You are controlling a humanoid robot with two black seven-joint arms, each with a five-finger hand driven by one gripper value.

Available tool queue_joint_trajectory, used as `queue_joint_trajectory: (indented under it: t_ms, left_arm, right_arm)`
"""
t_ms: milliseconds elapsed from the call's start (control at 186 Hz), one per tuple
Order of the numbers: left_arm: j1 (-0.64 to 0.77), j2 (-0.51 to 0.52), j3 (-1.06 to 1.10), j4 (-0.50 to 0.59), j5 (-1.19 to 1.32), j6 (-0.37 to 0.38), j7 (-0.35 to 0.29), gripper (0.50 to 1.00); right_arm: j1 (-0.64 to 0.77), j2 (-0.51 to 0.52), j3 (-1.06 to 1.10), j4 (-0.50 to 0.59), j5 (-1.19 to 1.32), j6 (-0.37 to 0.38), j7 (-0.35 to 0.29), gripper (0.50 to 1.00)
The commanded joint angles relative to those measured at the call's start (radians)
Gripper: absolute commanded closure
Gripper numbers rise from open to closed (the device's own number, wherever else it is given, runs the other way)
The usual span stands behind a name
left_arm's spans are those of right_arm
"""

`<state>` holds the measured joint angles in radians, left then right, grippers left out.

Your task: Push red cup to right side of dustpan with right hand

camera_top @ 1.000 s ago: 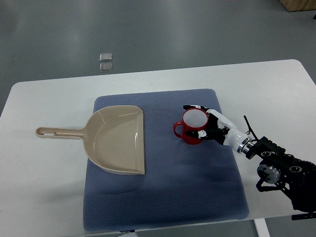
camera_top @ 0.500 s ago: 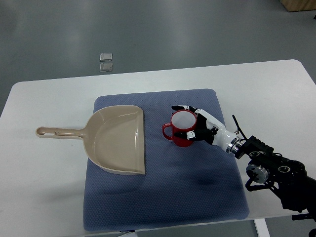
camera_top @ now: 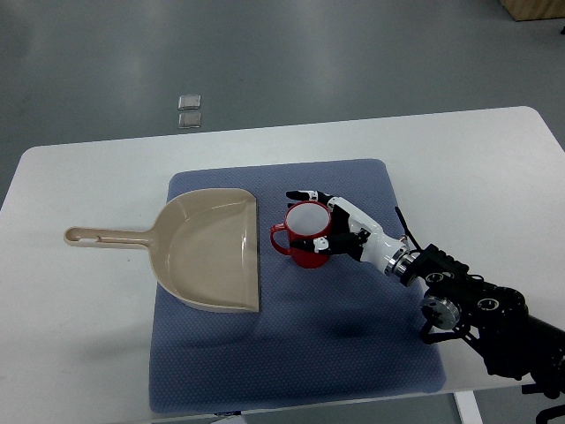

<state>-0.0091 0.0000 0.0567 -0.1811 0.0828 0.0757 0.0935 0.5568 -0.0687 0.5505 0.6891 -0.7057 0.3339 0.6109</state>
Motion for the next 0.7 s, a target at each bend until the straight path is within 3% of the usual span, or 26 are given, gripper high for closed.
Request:
queue_joint_trajectory:
  t_ms: [0, 694]
  left_arm:
    - [0.0, 0.0, 0.0, 0.0, 0.0, 0.001, 0.0, 0.5]
    - [0.0, 0.0, 0.0, 0.0, 0.0, -0.001, 0.0, 0.5]
  right_arm:
    - [0.0, 0.017, 0.0, 0.001, 0.0, -0.001, 0.0, 0.568]
    - [-0.003, 0.064, -0.001, 0.015, 0.0, -0.013, 0.0, 0.568]
